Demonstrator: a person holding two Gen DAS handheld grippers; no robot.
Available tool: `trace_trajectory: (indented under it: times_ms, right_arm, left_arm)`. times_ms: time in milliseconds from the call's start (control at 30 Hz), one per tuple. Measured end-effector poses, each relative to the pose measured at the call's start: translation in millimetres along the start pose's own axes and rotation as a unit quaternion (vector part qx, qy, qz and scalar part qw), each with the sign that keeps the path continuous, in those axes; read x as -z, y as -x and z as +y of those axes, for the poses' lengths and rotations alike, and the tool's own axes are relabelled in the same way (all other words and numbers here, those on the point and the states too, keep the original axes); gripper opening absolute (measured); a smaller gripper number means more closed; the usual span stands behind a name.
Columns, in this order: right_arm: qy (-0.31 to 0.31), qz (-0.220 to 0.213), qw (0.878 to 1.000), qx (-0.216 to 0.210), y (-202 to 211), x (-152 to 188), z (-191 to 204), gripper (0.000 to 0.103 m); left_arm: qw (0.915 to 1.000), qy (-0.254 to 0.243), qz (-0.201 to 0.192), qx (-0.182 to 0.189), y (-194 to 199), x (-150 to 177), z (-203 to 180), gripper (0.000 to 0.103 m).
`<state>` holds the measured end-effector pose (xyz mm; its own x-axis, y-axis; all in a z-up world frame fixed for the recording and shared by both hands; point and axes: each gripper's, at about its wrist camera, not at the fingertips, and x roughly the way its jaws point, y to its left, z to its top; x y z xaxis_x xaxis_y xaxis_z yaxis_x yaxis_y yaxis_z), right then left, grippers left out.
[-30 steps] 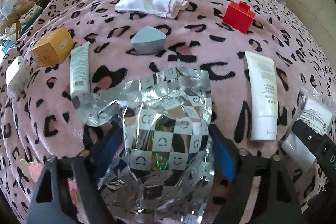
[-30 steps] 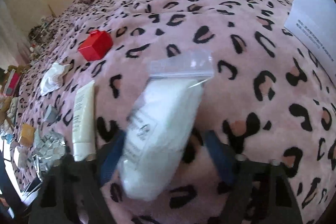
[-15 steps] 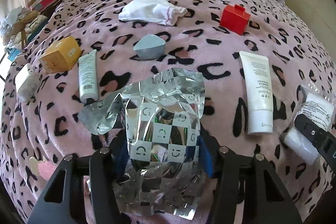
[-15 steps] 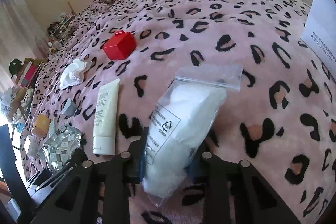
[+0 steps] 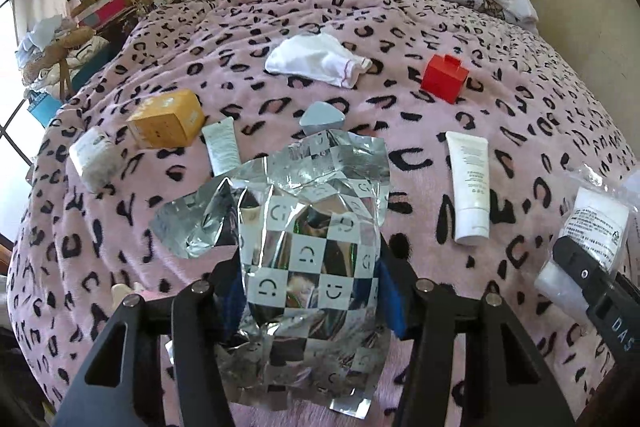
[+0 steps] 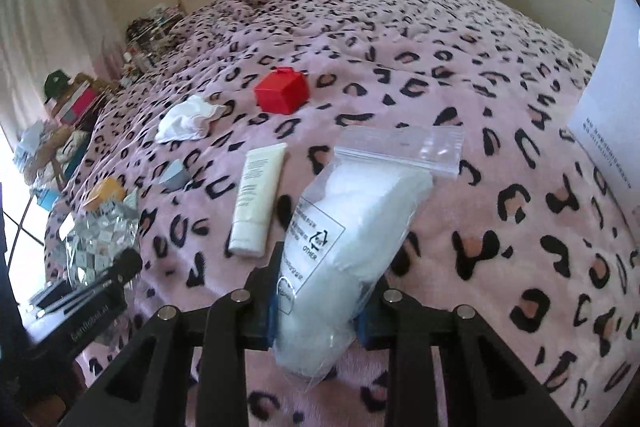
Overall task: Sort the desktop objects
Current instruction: 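Carry the foil bag and cotton-pad bag with both tools toward the white paper box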
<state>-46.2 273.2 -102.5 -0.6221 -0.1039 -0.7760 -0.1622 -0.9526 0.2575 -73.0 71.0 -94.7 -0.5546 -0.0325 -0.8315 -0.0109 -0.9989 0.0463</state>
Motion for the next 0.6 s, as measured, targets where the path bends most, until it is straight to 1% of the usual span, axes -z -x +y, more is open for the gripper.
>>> trace_trajectory:
  times_ms: [167, 600]
  right_arm:
    - [0.018, -0.002, 1.0, -0.005, 14.5, 4.2, 9.3, 0.028]
    - [0.036, -0.017, 0.999, -0.024, 50.0, 7.0, 21.0, 0.028]
  left_arm:
    - [1.0, 0.001, -0.007, 0.001, 17.9, 0.3, 3.1, 0.055]
    - [0.9997, 0.007, -0.022, 0.002, 65.4, -1.8, 3.5, 0.055]
